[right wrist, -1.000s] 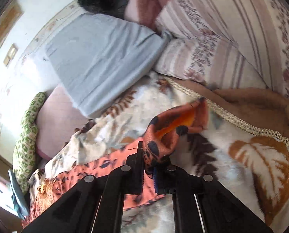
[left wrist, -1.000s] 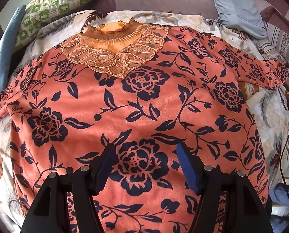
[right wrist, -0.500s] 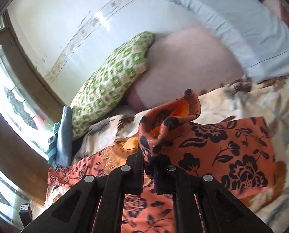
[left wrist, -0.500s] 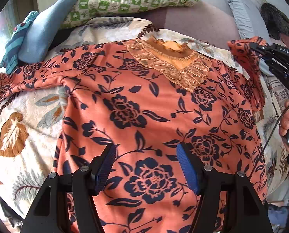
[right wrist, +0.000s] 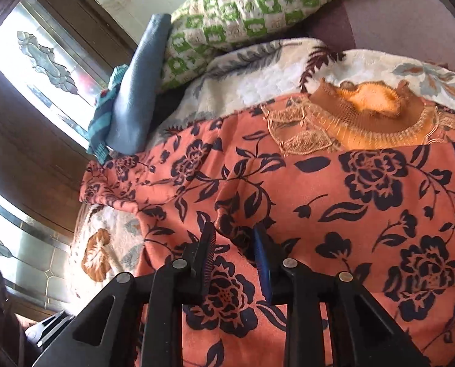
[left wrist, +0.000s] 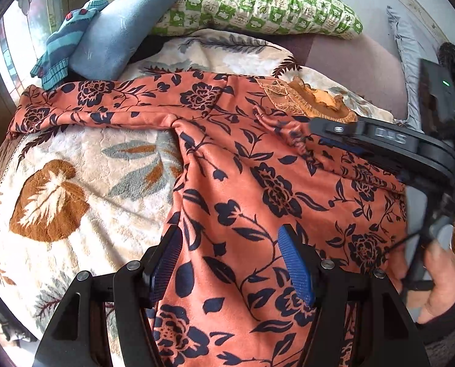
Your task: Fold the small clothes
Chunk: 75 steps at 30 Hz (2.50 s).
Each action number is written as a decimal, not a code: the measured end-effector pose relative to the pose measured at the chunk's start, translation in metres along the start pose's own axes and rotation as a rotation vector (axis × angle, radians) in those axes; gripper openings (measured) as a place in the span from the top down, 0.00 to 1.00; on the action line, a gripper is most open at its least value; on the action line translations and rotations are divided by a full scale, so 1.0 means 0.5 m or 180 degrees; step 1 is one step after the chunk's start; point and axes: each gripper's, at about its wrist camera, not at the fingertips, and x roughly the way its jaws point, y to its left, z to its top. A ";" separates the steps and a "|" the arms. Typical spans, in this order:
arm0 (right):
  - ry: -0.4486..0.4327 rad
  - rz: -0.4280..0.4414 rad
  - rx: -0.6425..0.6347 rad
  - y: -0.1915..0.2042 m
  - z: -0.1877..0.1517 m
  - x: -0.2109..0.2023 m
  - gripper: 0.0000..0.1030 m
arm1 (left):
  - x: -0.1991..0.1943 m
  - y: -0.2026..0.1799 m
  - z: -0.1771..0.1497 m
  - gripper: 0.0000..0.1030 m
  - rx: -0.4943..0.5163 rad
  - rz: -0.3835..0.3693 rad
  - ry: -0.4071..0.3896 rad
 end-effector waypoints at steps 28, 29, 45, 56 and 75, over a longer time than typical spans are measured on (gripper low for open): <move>-0.0744 0.0165 0.2216 -0.512 -0.094 -0.208 0.92 | 0.283 -0.057 0.202 0.91 -0.0867 -0.0168 0.0336; -0.0596 0.0048 0.2273 -0.523 -0.112 -0.190 0.92 | 0.296 -0.055 0.191 0.90 -0.0849 -0.0148 0.0423; -0.0853 -0.0535 0.1210 -0.431 -0.010 -0.275 0.60 | 0.165 -0.126 0.206 0.47 -0.0291 -0.0337 -0.0155; -0.0336 -0.1174 0.1128 -0.498 -0.027 -0.165 0.75 | 0.357 -0.174 0.230 0.44 -0.0118 0.0092 0.0283; -0.0006 -0.0808 0.0392 -0.116 -0.113 -0.164 0.45 | 0.018 0.207 0.145 0.43 -0.1426 -0.0460 0.0050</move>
